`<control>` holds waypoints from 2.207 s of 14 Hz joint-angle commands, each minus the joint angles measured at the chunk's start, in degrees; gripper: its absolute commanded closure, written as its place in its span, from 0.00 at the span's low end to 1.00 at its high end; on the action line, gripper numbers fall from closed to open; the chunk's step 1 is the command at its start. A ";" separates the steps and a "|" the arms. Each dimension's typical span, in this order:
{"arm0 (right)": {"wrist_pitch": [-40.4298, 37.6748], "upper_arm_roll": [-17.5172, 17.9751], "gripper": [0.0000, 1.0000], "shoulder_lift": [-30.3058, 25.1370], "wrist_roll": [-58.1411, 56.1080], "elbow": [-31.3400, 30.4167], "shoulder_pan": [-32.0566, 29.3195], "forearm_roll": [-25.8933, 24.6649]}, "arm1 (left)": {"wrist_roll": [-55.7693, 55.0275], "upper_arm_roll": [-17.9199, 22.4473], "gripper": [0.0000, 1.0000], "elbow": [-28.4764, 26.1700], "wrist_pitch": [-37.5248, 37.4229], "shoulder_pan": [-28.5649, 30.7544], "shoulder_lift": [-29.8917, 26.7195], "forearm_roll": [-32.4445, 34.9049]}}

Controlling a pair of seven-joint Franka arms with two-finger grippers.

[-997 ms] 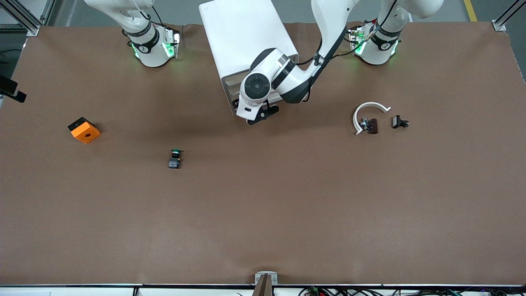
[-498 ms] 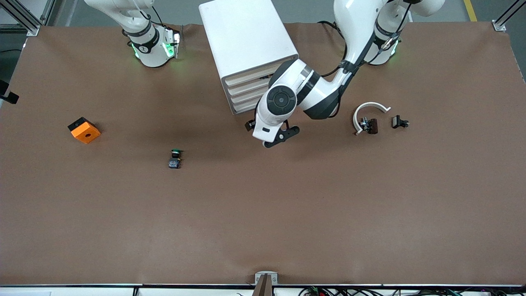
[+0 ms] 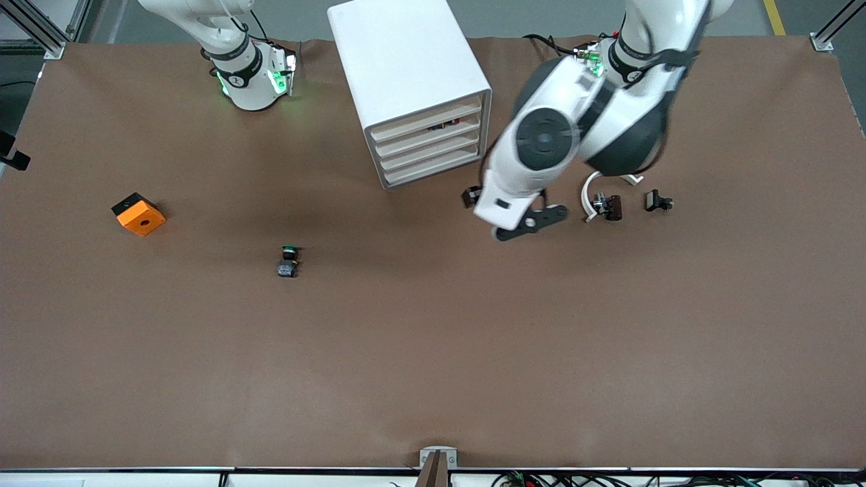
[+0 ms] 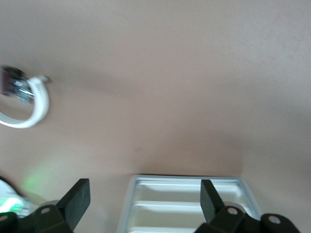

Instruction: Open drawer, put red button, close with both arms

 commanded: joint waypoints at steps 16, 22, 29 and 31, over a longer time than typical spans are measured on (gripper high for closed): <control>-0.23 0.01 0.00 -2.76 0.15 -2.98 0.82 -0.50 | 49.20 -1.09 0.00 -28.80 5.61 29.49 -31.32 7.73; 0.73 1.14 0.00 -7.15 0.15 -8.77 -0.31 -0.42 | 48.67 -1.79 0.00 -20.81 0.27 29.40 -31.59 8.00; 1.43 3.17 0.00 -7.51 0.15 -8.79 -1.02 -0.68 | 47.27 -2.32 0.00 -17.89 -2.38 29.41 -31.50 7.91; 1.96 3.17 0.00 -7.42 0.15 -8.79 -1.11 -0.77 | 45.08 -2.41 0.00 -17.80 -2.38 29.40 -31.50 7.91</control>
